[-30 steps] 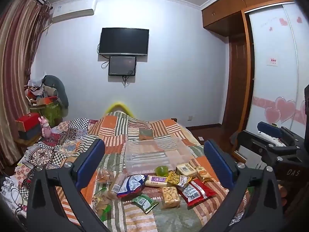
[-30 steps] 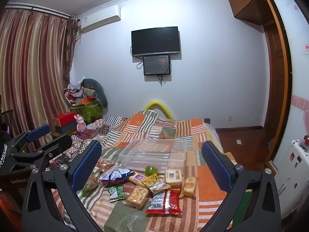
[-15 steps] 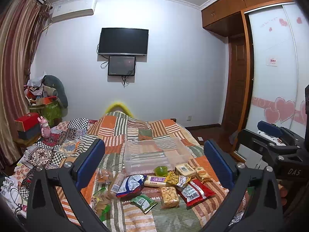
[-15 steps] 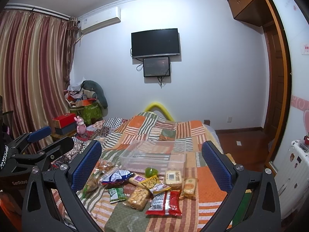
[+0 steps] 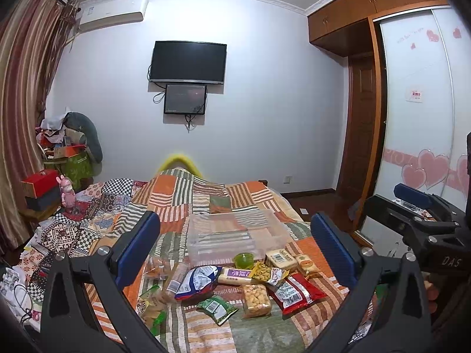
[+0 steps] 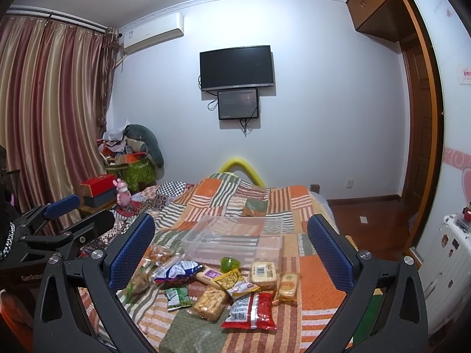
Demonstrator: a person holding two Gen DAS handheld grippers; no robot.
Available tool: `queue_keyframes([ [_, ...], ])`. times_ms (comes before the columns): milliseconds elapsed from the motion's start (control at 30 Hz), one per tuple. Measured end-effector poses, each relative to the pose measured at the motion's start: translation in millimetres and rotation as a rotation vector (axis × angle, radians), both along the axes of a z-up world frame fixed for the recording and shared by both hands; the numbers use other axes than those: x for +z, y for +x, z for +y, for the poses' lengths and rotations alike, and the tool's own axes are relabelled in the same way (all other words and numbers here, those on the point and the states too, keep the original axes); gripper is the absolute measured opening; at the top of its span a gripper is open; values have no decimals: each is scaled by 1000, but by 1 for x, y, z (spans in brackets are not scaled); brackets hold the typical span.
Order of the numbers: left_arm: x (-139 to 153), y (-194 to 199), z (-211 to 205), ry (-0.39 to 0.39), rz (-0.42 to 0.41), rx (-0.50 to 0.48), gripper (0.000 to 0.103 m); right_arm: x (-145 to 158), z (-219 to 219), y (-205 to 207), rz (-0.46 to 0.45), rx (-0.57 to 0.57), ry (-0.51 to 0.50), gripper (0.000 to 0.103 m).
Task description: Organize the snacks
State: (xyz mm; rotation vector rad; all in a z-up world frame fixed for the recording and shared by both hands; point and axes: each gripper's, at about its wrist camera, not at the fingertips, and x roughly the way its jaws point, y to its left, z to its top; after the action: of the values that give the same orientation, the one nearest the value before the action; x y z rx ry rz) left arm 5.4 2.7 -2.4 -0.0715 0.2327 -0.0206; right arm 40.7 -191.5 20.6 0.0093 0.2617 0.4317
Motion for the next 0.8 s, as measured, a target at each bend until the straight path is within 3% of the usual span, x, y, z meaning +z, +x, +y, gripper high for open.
queue_keyframes([
  [800, -4, 5, 1, -8, 10, -10, 103, -4, -1, 2, 4, -10, -5, 103],
])
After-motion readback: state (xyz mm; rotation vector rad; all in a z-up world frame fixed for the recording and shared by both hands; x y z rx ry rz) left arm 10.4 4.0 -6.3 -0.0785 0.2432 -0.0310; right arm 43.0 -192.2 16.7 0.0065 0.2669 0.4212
